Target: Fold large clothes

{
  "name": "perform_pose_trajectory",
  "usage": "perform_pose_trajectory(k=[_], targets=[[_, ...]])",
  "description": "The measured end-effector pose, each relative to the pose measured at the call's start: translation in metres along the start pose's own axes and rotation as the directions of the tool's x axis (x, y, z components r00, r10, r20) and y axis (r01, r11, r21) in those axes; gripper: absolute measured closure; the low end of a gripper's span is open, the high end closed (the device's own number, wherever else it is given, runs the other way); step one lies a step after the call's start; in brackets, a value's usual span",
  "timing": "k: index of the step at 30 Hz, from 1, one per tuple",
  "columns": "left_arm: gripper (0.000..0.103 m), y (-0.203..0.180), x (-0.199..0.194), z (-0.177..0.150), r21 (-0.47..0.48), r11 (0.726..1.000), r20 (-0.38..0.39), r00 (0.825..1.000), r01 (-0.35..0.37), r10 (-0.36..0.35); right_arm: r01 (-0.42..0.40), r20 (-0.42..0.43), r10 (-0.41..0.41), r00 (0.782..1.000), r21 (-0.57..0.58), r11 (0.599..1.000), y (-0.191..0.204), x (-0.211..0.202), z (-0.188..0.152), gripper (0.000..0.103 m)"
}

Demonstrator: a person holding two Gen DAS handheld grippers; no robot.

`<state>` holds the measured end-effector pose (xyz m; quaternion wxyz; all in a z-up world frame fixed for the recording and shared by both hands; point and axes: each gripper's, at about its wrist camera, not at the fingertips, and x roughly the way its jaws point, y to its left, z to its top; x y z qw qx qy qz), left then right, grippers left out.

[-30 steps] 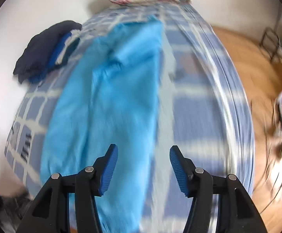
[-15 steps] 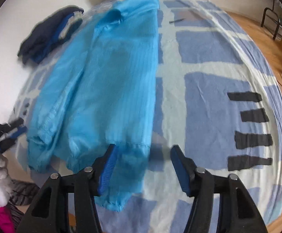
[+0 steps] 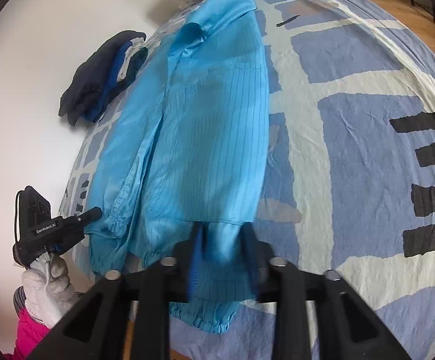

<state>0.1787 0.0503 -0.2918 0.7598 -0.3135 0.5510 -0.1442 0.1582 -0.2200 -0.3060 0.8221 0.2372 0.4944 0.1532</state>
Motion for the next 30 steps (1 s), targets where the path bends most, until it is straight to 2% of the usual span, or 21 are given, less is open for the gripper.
perform_pose_trajectory(k=[3,5,9,13,18,20,21,22,25,29,30], targets=[[0.102,-0.004,-0.008,-0.002,-0.014,0.999,0.012,0.999,0.031,-0.031,-0.019,0.027,0.019,0.999,0.033,0.999,0.004,-0.007,-0.001,0.097],[0.102,-0.008,-0.019,-0.006,-0.020,0.998,0.019,0.998,0.061,-0.060,-0.039,0.041,0.036,0.999,0.056,0.998,0.007,-0.016,-0.002,0.099],[0.102,-0.025,-0.044,-0.023,0.065,0.997,0.018,0.999,0.040,-0.041,-0.025,0.022,0.024,0.999,0.043,0.999,0.023,-0.038,-0.010,0.101],[0.102,-0.033,-0.072,-0.055,0.141,0.990,0.002,1.000,0.001,-0.001,-0.024,-0.032,0.024,0.999,0.011,1.000,0.040,-0.059,-0.036,0.101],[0.102,-0.033,-0.089,-0.079,0.219,0.970,0.009,0.994,-0.107,0.108,0.016,-0.091,-0.026,0.996,-0.112,0.994,0.066,-0.064,-0.071,0.100],[0.102,-0.033,-0.090,-0.081,0.236,0.961,0.012,0.990,-0.141,0.142,0.042,-0.113,-0.062,0.992,-0.173,0.984,0.073,-0.057,-0.079,0.089],[0.101,-0.034,-0.091,-0.081,0.234,0.960,0.012,0.988,-0.151,0.153,0.056,-0.117,-0.080,0.990,-0.192,0.980,0.075,-0.055,-0.081,0.076],[0.099,-0.036,-0.092,-0.081,0.233,0.959,0.015,0.987,-0.162,0.163,0.064,-0.110,-0.087,0.990,-0.200,0.978,0.077,-0.055,-0.079,0.072],[0.097,-0.041,-0.111,-0.079,0.258,0.947,0.077,0.982,-0.188,0.174,0.068,-0.069,-0.085,0.994,-0.219,0.973,0.081,-0.071,-0.072,0.068],[0.094,-0.054,-0.143,-0.067,0.289,0.939,0.157,0.977,-0.188,0.147,0.090,0.030,-0.085,0.996,-0.268,0.959,0.091,-0.106,-0.047,0.049],[0.094,-0.060,-0.147,-0.062,0.299,0.938,0.167,0.977,-0.178,0.132,0.095,0.049,-0.085,0.995,-0.273,0.957,0.093,-0.113,-0.039,0.049]])
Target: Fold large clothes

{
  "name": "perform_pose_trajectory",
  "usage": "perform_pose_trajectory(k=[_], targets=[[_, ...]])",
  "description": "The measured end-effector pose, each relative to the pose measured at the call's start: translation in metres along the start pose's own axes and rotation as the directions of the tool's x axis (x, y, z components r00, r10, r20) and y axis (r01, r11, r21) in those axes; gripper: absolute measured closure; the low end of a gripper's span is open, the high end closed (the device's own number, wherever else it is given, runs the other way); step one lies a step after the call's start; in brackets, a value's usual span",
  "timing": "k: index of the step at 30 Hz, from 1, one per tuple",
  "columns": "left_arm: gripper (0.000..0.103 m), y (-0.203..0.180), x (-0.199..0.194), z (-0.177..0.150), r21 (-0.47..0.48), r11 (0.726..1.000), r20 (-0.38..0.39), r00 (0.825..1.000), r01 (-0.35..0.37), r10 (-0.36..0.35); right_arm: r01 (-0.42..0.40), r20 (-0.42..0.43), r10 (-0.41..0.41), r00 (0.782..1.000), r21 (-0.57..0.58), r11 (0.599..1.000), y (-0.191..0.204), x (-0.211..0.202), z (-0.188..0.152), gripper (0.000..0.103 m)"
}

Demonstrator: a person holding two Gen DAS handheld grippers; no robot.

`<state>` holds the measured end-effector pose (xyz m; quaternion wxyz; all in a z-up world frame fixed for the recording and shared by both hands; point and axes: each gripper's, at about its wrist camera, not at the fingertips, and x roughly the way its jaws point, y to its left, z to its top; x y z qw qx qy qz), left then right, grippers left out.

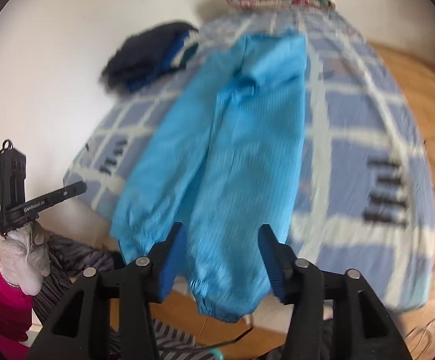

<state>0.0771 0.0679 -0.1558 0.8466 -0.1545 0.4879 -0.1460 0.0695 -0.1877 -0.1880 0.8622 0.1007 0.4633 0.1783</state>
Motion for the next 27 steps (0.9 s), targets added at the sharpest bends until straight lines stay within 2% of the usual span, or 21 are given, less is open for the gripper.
perform_pose_trajectory(k=[4,6,9,11,14,16,18,23,25,26,27], targets=[[0.094,-0.026,0.012,0.023,0.033,0.997,0.010,0.997,0.070,-0.070,-0.022,0.065,0.021,0.998,0.015,1.000,-0.008,-0.014,0.043,0.049],[0.094,-0.043,0.031,0.032,0.044,0.993,-0.003,0.994,0.110,-0.110,-0.024,0.106,0.021,0.994,0.030,0.999,-0.018,-0.015,0.074,0.046],[0.094,-0.072,0.073,0.046,0.055,0.980,-0.047,0.981,0.189,-0.187,-0.057,0.117,0.050,0.992,0.055,0.997,-0.028,0.001,0.118,0.040],[0.094,-0.086,0.098,0.049,0.045,0.975,-0.068,0.974,0.218,-0.215,-0.038,0.121,0.030,0.992,0.062,0.997,-0.036,0.018,0.152,0.040],[0.094,-0.104,0.133,0.047,0.029,0.969,-0.113,0.964,0.244,-0.240,0.005,0.105,-0.010,0.994,0.045,0.999,-0.048,0.046,0.194,0.038],[0.094,-0.114,0.157,0.042,0.037,0.967,-0.155,0.957,0.253,-0.245,-0.048,0.049,0.044,0.998,0.082,0.996,-0.060,0.077,0.223,0.036],[0.094,-0.122,0.174,0.037,0.056,0.967,-0.188,0.953,0.250,-0.236,-0.039,0.009,0.038,0.999,0.130,0.991,-0.073,0.104,0.244,0.036],[0.094,-0.130,0.209,0.014,0.072,0.966,-0.258,0.940,0.248,-0.222,-0.032,-0.060,0.047,0.997,0.227,0.973,-0.097,0.164,0.277,0.036],[0.094,-0.132,0.221,0.007,0.089,0.967,-0.282,0.937,0.240,-0.207,-0.016,-0.092,0.039,0.995,0.241,0.970,-0.101,0.184,0.283,0.043],[0.094,-0.131,0.222,0.006,0.091,0.965,-0.273,0.938,0.246,-0.213,0.005,-0.117,0.024,0.993,0.236,0.972,-0.101,0.195,0.287,0.051],[0.094,-0.131,0.224,0.007,0.094,0.963,-0.274,0.937,0.251,-0.217,0.017,-0.140,0.015,0.990,0.225,0.974,-0.102,0.204,0.289,0.070]])
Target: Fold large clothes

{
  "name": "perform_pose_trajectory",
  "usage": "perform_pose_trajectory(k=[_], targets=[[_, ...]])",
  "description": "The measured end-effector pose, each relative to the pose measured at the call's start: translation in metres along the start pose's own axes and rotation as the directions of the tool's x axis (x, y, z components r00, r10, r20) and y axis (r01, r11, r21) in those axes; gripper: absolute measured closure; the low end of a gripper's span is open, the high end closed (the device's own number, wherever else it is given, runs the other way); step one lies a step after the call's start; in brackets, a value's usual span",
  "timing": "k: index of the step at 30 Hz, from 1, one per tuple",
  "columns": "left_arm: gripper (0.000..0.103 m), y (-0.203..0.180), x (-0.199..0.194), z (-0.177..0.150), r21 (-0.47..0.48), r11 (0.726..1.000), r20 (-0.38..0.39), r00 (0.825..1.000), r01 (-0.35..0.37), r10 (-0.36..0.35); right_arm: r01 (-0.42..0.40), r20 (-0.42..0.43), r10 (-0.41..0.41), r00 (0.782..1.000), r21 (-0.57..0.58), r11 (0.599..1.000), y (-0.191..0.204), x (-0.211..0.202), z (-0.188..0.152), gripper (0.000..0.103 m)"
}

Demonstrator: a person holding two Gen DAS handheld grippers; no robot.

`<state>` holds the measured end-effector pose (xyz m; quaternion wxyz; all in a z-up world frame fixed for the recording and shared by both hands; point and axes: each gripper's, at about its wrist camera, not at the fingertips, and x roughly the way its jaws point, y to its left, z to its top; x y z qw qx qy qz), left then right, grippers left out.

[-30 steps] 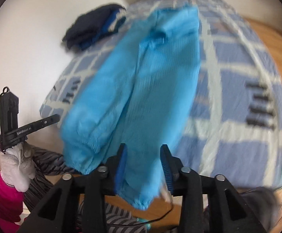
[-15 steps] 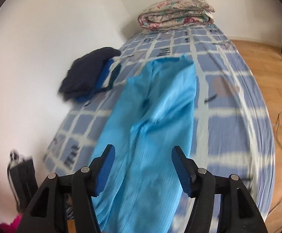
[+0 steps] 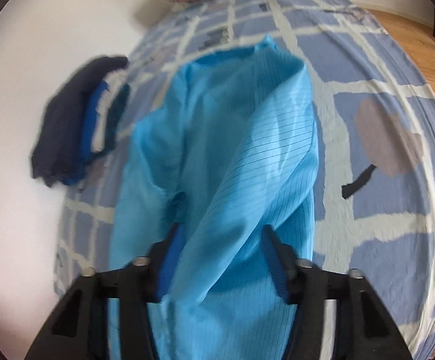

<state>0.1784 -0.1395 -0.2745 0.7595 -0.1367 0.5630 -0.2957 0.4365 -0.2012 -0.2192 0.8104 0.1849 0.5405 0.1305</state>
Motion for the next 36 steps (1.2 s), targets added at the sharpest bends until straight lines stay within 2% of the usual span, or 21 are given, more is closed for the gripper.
perform_pose_trajectory(k=[1,2,3,8,12,14,16,18,20,21,22,24,26,28,31,32,34,36], targets=[[0.094,0.001,0.001,0.000,0.002,1.000,-0.002,1.000,0.003,-0.003,0.013,-0.014,-0.013,1.000,-0.008,1.000,0.001,0.005,0.002,0.079],[0.094,0.002,0.001,0.001,0.007,1.000,-0.004,1.000,0.003,-0.003,0.042,-0.018,-0.043,0.999,-0.013,0.999,0.001,0.010,0.005,0.094],[0.095,0.003,0.002,0.000,0.011,1.000,-0.001,1.000,0.003,-0.003,0.065,-0.009,-0.065,0.998,-0.019,0.998,0.004,0.011,0.009,0.103],[0.099,0.007,0.001,-0.006,0.020,1.000,0.029,0.999,0.019,-0.020,0.119,0.094,-0.108,0.990,-0.120,0.986,0.033,0.000,0.043,0.103],[0.100,0.018,-0.001,-0.004,-0.011,0.998,0.023,0.998,0.058,-0.058,0.113,0.084,-0.100,0.991,-0.166,0.980,0.056,0.034,0.075,0.103],[0.100,0.017,-0.002,-0.003,-0.007,0.998,0.024,0.998,0.058,-0.058,0.060,0.030,-0.056,0.998,-0.191,0.980,0.066,0.057,0.082,0.101],[0.100,0.016,-0.003,-0.004,-0.001,0.999,0.026,0.998,0.052,-0.052,0.026,0.044,-0.017,0.999,-0.215,0.976,0.072,0.050,0.085,0.094],[0.100,0.017,-0.005,-0.005,0.003,0.999,0.029,0.998,0.048,-0.048,-0.028,0.136,0.061,0.989,-0.231,0.973,0.064,0.014,0.085,0.063],[0.100,0.015,-0.004,-0.005,0.008,0.999,0.030,0.998,0.047,-0.048,-0.013,0.169,0.045,0.985,-0.188,0.982,0.042,-0.013,0.082,0.053],[0.100,0.016,-0.004,-0.006,0.007,0.999,0.031,0.998,0.049,-0.049,0.007,0.169,0.022,0.985,-0.168,0.986,0.028,-0.023,0.080,0.053],[0.100,0.014,-0.002,-0.005,0.007,0.999,0.032,0.998,0.050,-0.050,0.034,0.174,-0.005,0.985,-0.163,0.986,0.017,-0.029,0.077,0.053],[0.100,0.014,-0.002,-0.006,0.009,0.999,0.035,0.998,0.051,-0.051,0.120,0.169,-0.095,0.981,-0.146,0.982,-0.009,-0.031,0.072,0.042],[0.100,0.014,-0.002,-0.005,0.016,0.999,0.038,0.998,0.046,-0.046,0.129,0.148,-0.117,0.982,-0.079,0.988,-0.036,-0.025,0.072,0.041],[0.100,0.008,0.004,-0.004,0.023,0.999,0.039,0.998,0.040,-0.041,0.081,0.131,-0.081,0.988,0.005,0.997,-0.058,-0.015,0.075,0.041],[0.100,0.009,0.004,-0.004,0.026,0.999,0.040,0.998,0.038,-0.039,0.024,0.135,-0.031,0.990,0.055,0.998,-0.068,0.002,0.079,0.052],[0.100,0.009,0.004,-0.004,0.028,0.999,0.041,0.998,0.037,-0.038,0.033,0.131,-0.039,0.991,0.044,0.998,-0.064,0.008,0.082,0.052],[0.100,0.009,0.003,-0.004,0.032,0.999,0.042,0.998,0.036,-0.038,0.117,0.117,-0.119,0.986,0.024,0.993,-0.056,0.024,0.091,0.052],[0.100,0.009,0.003,-0.004,0.037,0.999,0.044,0.998,0.037,-0.039,0.149,0.118,-0.153,0.981,0.038,0.988,-0.057,0.036,0.103,0.041]])
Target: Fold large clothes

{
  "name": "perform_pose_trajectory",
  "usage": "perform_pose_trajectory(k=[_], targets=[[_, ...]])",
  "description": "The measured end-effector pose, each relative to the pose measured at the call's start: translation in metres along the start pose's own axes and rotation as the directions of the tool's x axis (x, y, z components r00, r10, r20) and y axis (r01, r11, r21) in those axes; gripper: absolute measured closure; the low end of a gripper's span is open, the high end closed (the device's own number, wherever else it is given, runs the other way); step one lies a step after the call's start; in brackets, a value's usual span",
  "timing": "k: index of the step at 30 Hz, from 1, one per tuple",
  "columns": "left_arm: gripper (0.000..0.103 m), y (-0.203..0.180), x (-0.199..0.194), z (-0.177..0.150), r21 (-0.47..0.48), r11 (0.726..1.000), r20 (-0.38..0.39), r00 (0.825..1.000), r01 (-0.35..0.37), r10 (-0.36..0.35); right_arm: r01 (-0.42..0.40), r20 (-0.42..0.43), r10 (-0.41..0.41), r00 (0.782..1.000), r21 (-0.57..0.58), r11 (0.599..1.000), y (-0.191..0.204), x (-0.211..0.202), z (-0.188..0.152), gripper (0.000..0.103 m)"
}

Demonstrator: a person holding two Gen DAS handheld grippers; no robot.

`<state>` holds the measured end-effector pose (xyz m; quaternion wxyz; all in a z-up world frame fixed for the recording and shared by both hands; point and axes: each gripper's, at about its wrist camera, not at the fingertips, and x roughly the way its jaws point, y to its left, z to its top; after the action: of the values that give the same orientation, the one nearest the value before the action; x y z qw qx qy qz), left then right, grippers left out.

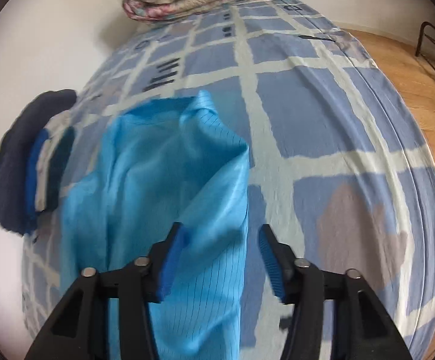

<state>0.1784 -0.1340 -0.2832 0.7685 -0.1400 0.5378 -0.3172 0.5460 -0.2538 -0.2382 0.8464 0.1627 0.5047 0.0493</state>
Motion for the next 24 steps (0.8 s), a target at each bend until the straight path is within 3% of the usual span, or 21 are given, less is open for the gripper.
perform_pose_trajectory(k=[2,3,5,6,8,11,14,16,17,18,21,23,24], targets=[[0.100,0.000,0.001,0.001,0.004,1.000,0.000,1.000,0.005,-0.005,0.004,0.022,-0.005,1.000,0.051,0.999,-0.008,0.003,0.005,0.045],[0.100,0.001,0.001,0.001,0.004,1.000,-0.001,1.000,0.008,-0.008,-0.017,0.030,0.015,0.999,0.078,0.997,-0.013,0.005,0.008,0.076],[0.100,0.002,0.001,0.002,0.001,1.000,-0.002,1.000,0.013,-0.013,-0.065,0.020,0.063,0.998,0.125,0.990,-0.017,0.007,0.014,0.099],[0.100,0.003,0.001,0.002,-0.001,1.000,-0.002,1.000,0.017,-0.017,-0.055,0.032,0.052,0.998,0.106,0.993,-0.013,0.003,0.016,0.103],[0.100,0.006,0.001,0.002,-0.003,1.000,-0.001,1.000,0.025,-0.025,0.005,0.051,-0.006,0.999,0.016,1.000,0.004,-0.006,0.022,0.103],[0.100,0.008,0.000,0.001,-0.004,0.999,0.000,0.999,0.033,-0.033,0.165,0.099,-0.157,0.983,-0.071,0.984,0.026,-0.014,0.037,0.103],[0.100,0.009,-0.001,0.001,-0.007,0.999,-0.001,0.999,0.038,-0.038,0.157,0.112,-0.146,0.983,-0.101,0.982,0.038,-0.011,0.050,0.103],[0.100,0.009,-0.001,0.002,-0.007,0.999,-0.002,0.999,0.039,-0.039,0.105,0.110,-0.091,0.990,-0.130,0.986,0.046,-0.006,0.056,0.103],[0.100,0.009,-0.001,0.002,-0.007,0.999,-0.002,0.999,0.039,-0.039,0.086,0.127,-0.069,0.989,-0.127,0.988,0.047,-0.009,0.058,0.096],[0.100,0.009,-0.002,0.002,-0.006,0.999,-0.002,0.999,0.039,-0.039,0.056,0.147,-0.040,0.988,-0.113,0.992,0.044,-0.014,0.059,0.076],[0.100,0.009,-0.002,0.002,-0.004,0.999,0.000,0.999,0.038,-0.038,0.021,0.205,-0.005,0.979,-0.075,0.997,0.029,-0.031,0.057,0.068],[0.100,0.009,-0.002,0.002,-0.005,0.999,0.000,0.999,0.040,-0.040,0.057,0.198,-0.041,0.979,-0.080,0.995,0.021,-0.031,0.056,0.066],[0.100,0.009,-0.002,0.002,-0.006,0.999,0.000,0.999,0.040,-0.040,0.049,0.178,-0.034,0.983,-0.082,0.995,0.017,-0.028,0.055,0.059]])
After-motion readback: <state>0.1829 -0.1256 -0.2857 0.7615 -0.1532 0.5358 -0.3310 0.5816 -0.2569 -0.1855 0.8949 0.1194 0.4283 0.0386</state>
